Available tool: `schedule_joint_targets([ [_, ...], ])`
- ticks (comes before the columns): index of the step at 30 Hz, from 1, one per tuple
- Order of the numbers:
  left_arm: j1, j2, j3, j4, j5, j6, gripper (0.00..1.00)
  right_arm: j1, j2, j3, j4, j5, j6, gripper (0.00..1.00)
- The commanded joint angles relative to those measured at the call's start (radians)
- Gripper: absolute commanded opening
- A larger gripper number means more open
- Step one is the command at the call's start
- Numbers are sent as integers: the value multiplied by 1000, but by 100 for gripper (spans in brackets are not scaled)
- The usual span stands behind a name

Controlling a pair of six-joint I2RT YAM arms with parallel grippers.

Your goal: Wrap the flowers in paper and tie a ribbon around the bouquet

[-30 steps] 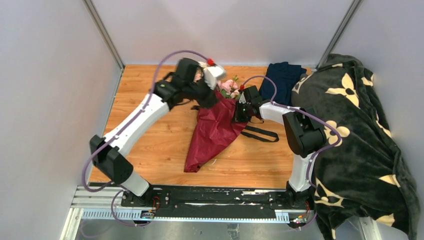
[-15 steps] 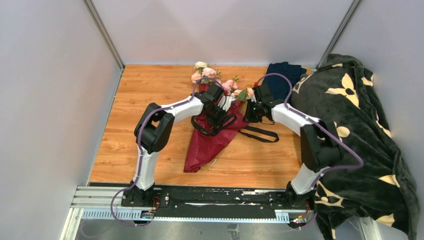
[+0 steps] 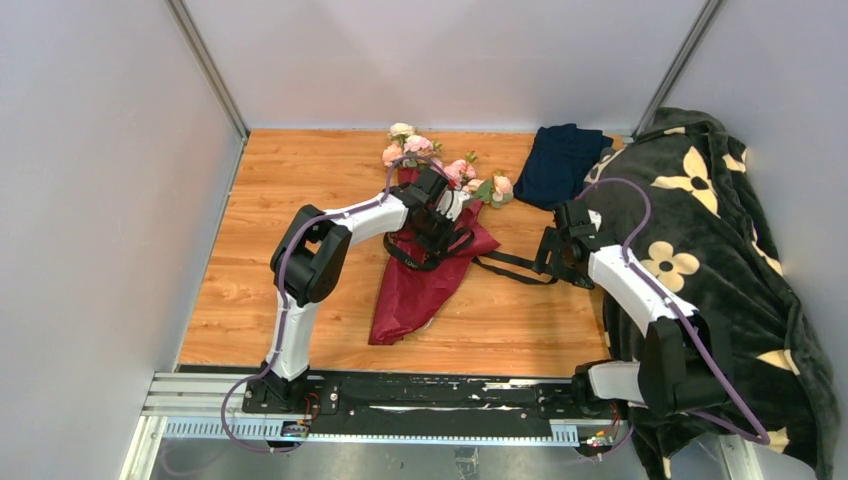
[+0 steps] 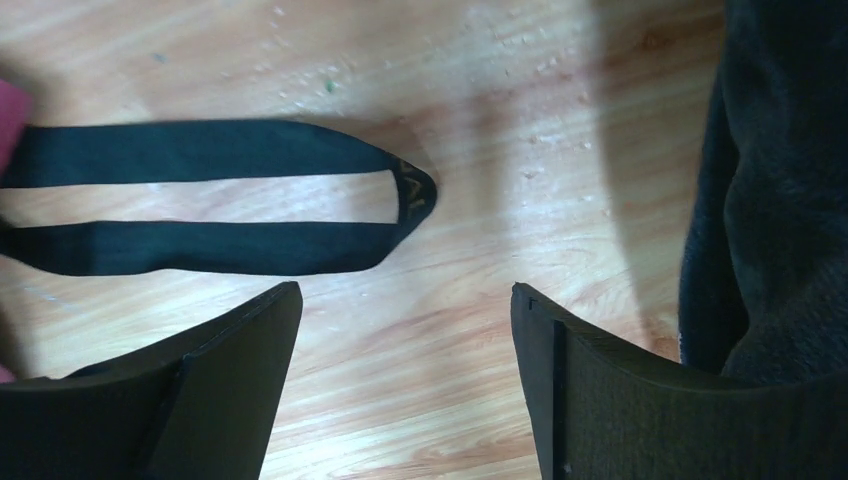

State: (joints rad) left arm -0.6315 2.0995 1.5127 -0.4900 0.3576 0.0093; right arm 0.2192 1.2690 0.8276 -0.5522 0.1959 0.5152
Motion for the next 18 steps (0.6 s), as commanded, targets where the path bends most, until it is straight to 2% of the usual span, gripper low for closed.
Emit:
schedule_joint_targets([
  [1,-4,-12,-20,21,0,-3,0,-52,44,-40,29,-63,5,83],
  [4,-4,-21,-30,22,-6,3,0,-60,101,-29,49,-97,-7,82],
  [11,-4,-30,-35,22,-12,10,0,-116,223,-23,111,-131,-30,71],
  [16,-4,-35,-40,22,-16,15,0,-133,254,5,113,-139,-52,68],
  [18,-4,-34,-39,22,-18,14,0,-142,271,6,119,-150,-62,61],
])
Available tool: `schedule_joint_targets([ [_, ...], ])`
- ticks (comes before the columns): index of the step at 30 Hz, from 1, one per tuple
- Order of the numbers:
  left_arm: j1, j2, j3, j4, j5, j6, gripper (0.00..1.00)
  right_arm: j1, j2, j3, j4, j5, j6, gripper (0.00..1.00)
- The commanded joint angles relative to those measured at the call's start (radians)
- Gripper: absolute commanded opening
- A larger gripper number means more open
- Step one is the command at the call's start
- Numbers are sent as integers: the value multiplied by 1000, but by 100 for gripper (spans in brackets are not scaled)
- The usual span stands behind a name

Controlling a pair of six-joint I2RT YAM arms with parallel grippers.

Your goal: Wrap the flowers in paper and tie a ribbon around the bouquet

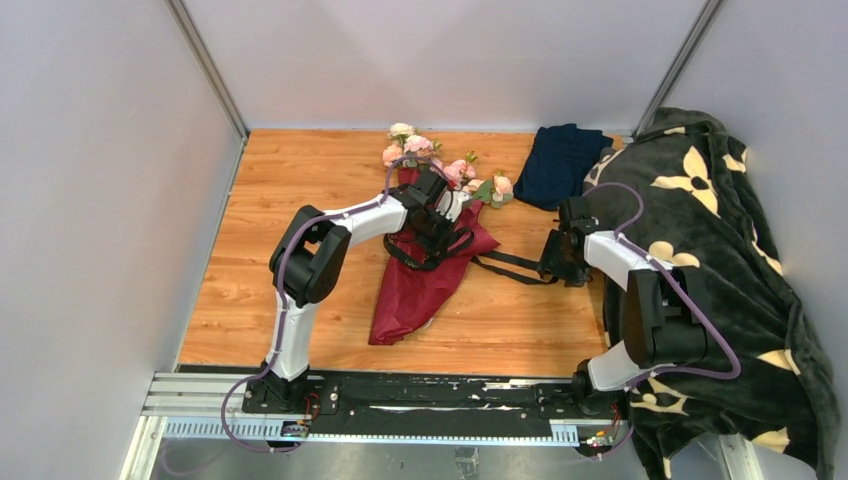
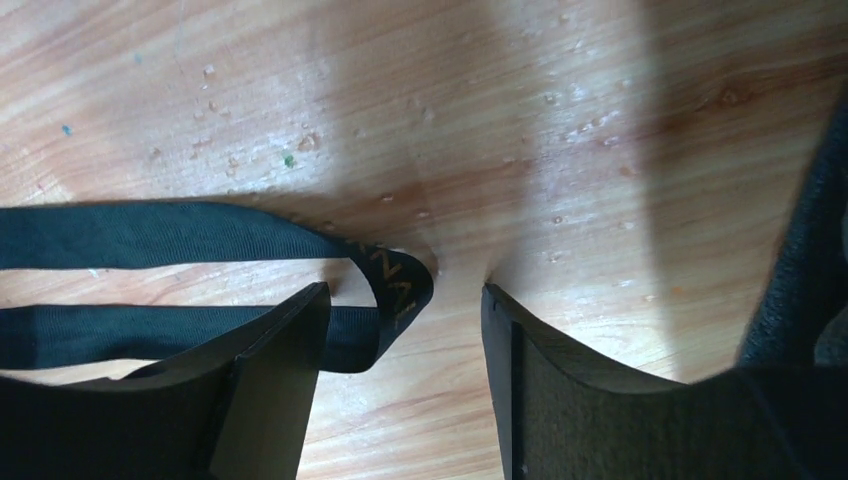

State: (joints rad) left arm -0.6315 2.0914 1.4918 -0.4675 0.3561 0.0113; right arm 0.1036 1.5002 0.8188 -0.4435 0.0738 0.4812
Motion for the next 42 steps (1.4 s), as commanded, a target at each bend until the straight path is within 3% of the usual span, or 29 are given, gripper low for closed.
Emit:
schedule_joint_targets([
  [1,-4,-25,-17,0,-17,14,0,-35,49,12,15,-39,-33,54],
  [4,-4,-28,-18,-2,-20,19,0,-53,52,16,14,-88,-60,2],
  [5,-4,-29,-17,-1,-21,19,0,-57,32,26,-15,-79,-74,0],
  [9,-4,-26,-16,-3,-22,22,0,-53,-182,182,-200,96,-115,0],
  [14,-4,-27,-11,-6,-16,24,0,21,-489,306,-241,193,-162,0],
  [17,-4,-26,-2,-11,-12,26,0,93,-610,266,-182,139,-195,0],
  [20,-4,-20,19,-32,3,31,0,137,-670,183,-52,-34,-227,0],
  [22,-3,-23,38,-44,12,39,0,148,-669,132,48,-246,-218,0],
  [24,0,-32,57,-64,35,49,0,177,-650,80,140,-359,-186,0],
  [27,11,-63,77,-95,87,63,0,266,-617,24,212,-364,-166,0],
  [35,68,-75,126,-122,154,64,0,632,-454,-115,638,-560,-209,0],
  [39,101,-48,139,-137,184,51,0,660,-226,-102,886,-633,-136,0],
  [42,124,-63,136,-139,174,56,0,660,-86,-38,918,-640,-128,0],
])
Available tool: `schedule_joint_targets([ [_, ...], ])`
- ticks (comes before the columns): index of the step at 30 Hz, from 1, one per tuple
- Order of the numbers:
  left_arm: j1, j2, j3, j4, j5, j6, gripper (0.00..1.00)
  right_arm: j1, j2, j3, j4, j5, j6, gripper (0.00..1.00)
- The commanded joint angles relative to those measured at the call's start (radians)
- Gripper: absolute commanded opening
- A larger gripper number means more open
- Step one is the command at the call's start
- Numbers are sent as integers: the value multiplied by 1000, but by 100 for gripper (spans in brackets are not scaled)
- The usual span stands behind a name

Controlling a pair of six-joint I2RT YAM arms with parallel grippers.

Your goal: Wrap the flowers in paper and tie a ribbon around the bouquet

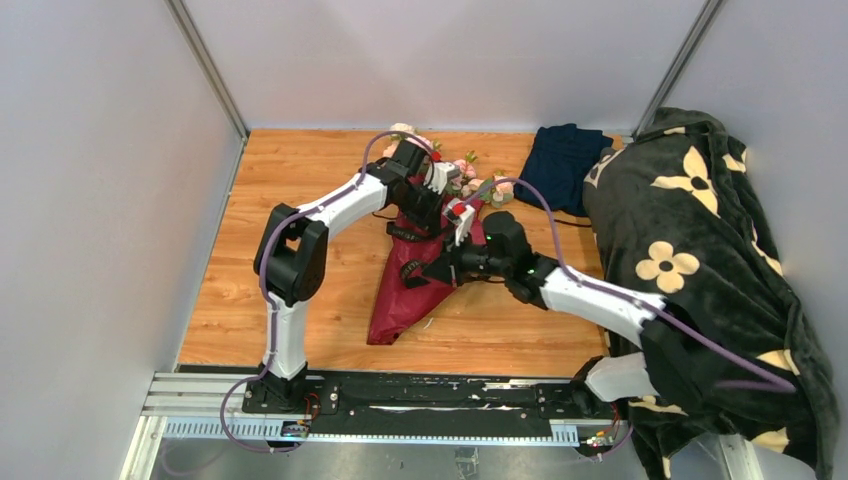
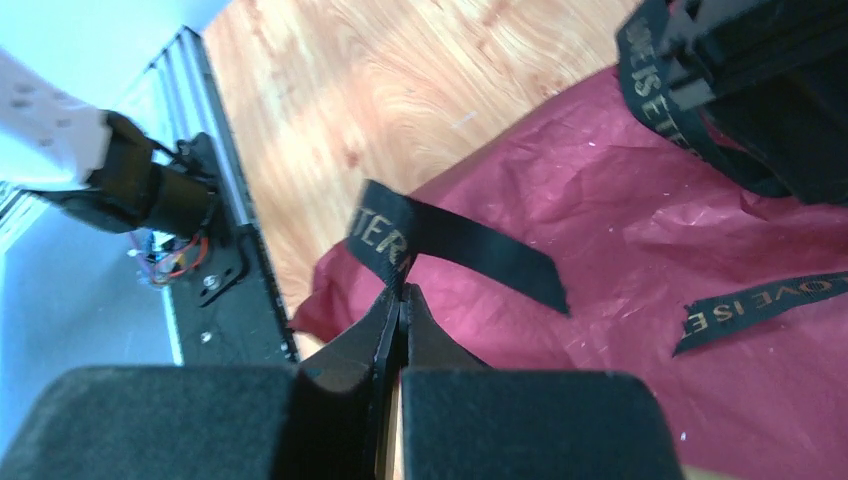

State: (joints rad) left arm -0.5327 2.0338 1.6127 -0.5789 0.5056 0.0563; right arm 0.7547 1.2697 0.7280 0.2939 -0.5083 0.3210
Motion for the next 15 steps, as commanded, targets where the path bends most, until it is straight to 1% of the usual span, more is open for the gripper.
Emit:
schedule_joint_targets([
  [1,34,-12,16,-27,24,10,0,8,175,63,178,-55,34,0],
  [3,72,-39,21,-23,30,-1,0,2,250,83,188,-47,40,0],
  [8,139,-134,32,-36,54,-25,0,-57,396,74,313,-38,118,0],
  [15,149,-402,-155,6,94,-21,0,-158,569,156,397,-23,227,0],
])
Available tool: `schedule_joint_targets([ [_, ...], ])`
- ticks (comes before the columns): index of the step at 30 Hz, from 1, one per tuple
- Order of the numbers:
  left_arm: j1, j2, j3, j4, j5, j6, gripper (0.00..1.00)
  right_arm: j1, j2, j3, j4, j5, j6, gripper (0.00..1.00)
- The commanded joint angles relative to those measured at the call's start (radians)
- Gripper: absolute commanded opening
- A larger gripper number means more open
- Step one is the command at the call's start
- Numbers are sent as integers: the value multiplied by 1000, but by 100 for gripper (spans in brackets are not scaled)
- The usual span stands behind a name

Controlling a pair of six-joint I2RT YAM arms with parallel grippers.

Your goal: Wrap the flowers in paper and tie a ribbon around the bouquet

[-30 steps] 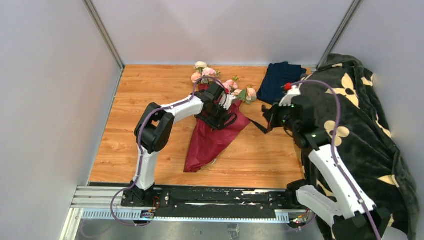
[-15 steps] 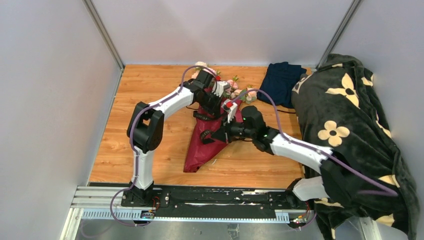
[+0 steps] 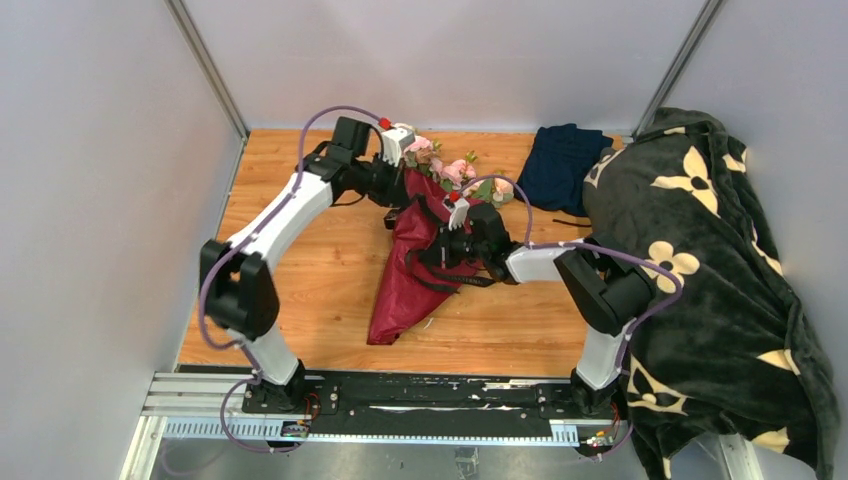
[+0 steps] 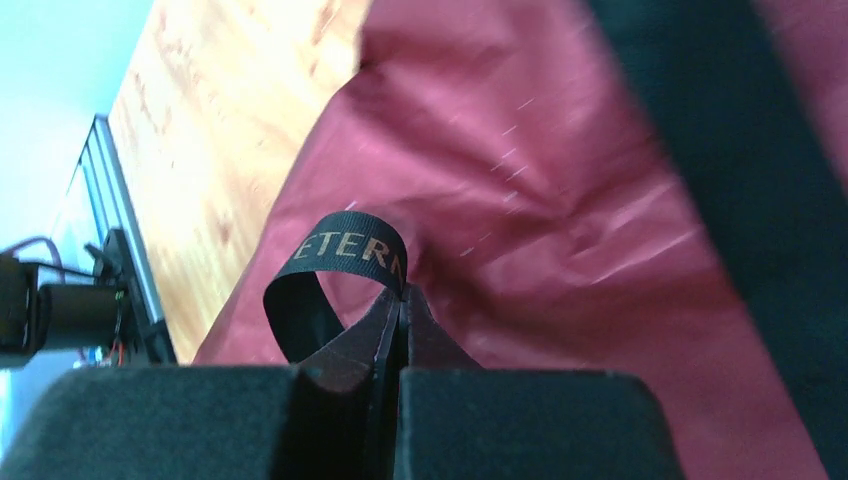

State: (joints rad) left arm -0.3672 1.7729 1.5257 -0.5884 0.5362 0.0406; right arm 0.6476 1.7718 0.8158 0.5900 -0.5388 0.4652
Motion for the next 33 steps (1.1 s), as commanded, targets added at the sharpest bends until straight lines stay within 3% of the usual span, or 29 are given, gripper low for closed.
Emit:
schedule_joint_targets([
  [1,-23,-167,-107,17,77,0,0,-62,88,101,97,4,89,0],
  [7,-173,-215,-259,2,80,142,0,-100,224,282,78,-116,154,0],
  [14,-305,-133,-302,31,-86,398,0,-127,219,317,-32,-165,106,1],
  [15,-306,-110,-290,23,-96,428,5,-129,207,312,-41,-167,102,1],
  [16,-306,-102,-276,11,-106,444,20,-132,201,310,-49,-168,97,1],
  [17,-306,-94,-256,-15,-113,483,42,-134,190,306,-64,-168,89,1],
  [18,-305,-96,-235,-46,-121,513,53,-135,181,304,-81,-168,75,1],
  [21,-258,-148,-174,-116,-57,555,61,-137,152,289,-119,-158,47,1],
  [24,-148,-182,-108,-109,28,502,64,-137,138,275,-117,-159,46,1],
  [27,-119,-144,-110,-41,-83,487,69,-137,139,273,-106,-166,57,0],
  [33,-119,-7,-114,0,-129,487,73,-138,120,251,-101,-160,71,0],
])
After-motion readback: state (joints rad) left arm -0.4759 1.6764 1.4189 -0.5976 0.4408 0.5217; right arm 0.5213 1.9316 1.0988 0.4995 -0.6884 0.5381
